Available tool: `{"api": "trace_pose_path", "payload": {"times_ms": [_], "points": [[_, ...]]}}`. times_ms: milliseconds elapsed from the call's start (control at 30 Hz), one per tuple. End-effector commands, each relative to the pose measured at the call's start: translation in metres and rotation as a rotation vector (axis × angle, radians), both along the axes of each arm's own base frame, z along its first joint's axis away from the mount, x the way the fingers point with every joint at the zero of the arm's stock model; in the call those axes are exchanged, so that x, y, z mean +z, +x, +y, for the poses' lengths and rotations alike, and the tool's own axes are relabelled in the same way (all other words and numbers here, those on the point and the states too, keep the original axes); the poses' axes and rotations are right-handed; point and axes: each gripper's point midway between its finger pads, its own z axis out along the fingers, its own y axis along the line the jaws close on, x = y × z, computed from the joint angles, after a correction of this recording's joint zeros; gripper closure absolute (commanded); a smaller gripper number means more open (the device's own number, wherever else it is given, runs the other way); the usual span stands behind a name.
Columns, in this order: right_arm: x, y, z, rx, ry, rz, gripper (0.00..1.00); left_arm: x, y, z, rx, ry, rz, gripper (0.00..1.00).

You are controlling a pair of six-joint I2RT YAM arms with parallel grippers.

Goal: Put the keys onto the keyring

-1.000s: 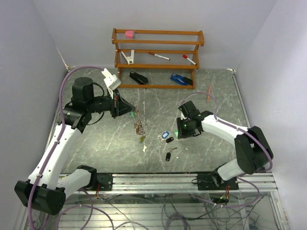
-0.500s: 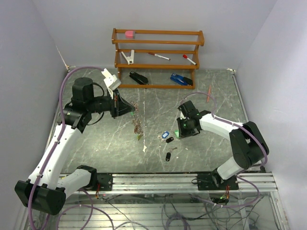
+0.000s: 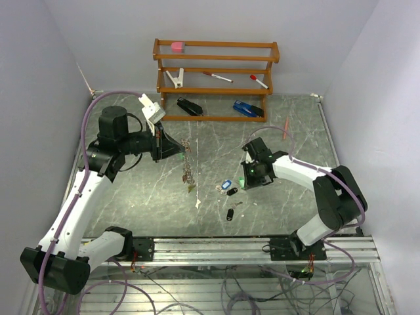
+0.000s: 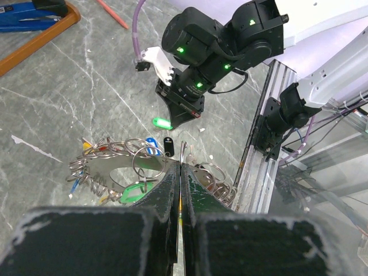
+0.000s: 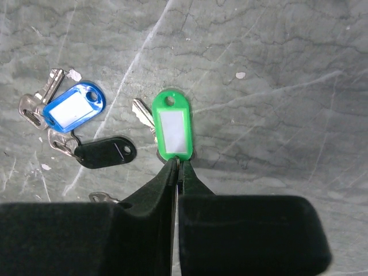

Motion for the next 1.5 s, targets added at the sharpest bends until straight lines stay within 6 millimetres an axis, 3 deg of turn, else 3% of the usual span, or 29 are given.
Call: {"api": "trace_pose_path", "payload": {"times_ms": [0, 167, 233, 400, 500, 733, 933, 1067, 1267, 1467], "points": [[0.029, 0.012, 0.003, -0.021, 0.03, -0.065, 1.0, 0.013, 0.001, 0.002, -0.001, -0.017, -0.061, 0.93], [0.103, 0.029, 0.02, -0.073, 0.17, -0.199, 1.0, 0.008, 0.007, 0.002, 0.026, -0.008, -0.046, 0.93], [0.146, 0.037, 0.035, -0.076, 0.279, -0.273, 1.0, 0.009, 0.009, 0.0, 0.03, -0.009, -0.041, 0.93], [0.226, 0.033, 0.063, -0.01, 0.537, -0.403, 1.0, 0.013, 0.009, -0.007, 0.012, -0.016, -0.032, 0.93], [0.258, 0.017, 0.084, 0.102, 0.692, -0.409, 1.0, 0.011, 0.005, -0.009, -0.002, -0.04, -0.016, 0.93], [0.31, -0.024, 0.116, 0.357, 1.016, -0.395, 1.0, 0.018, -0.004, -0.016, -0.057, -0.068, -0.027, 0.93], [0.326, -0.036, 0.122, 0.427, 1.102, -0.374, 1.0, 0.015, -0.004, -0.018, -0.062, -0.039, -0.045, 0.93], [0.332, -0.049, 0.136, 0.478, 1.111, -0.372, 1.0, 0.011, -0.001, -0.018, -0.037, -0.041, -0.036, 0.93], [0.325, -0.06, 0.163, 0.488, 1.079, -0.34, 1.0, 0.013, 0.005, -0.016, -0.016, -0.027, -0.043, 0.93], [0.319, -0.052, 0.174, 0.404, 1.047, -0.339, 1.0, 0.009, 0.01, -0.012, 0.02, 0.001, -0.052, 0.93]]}}
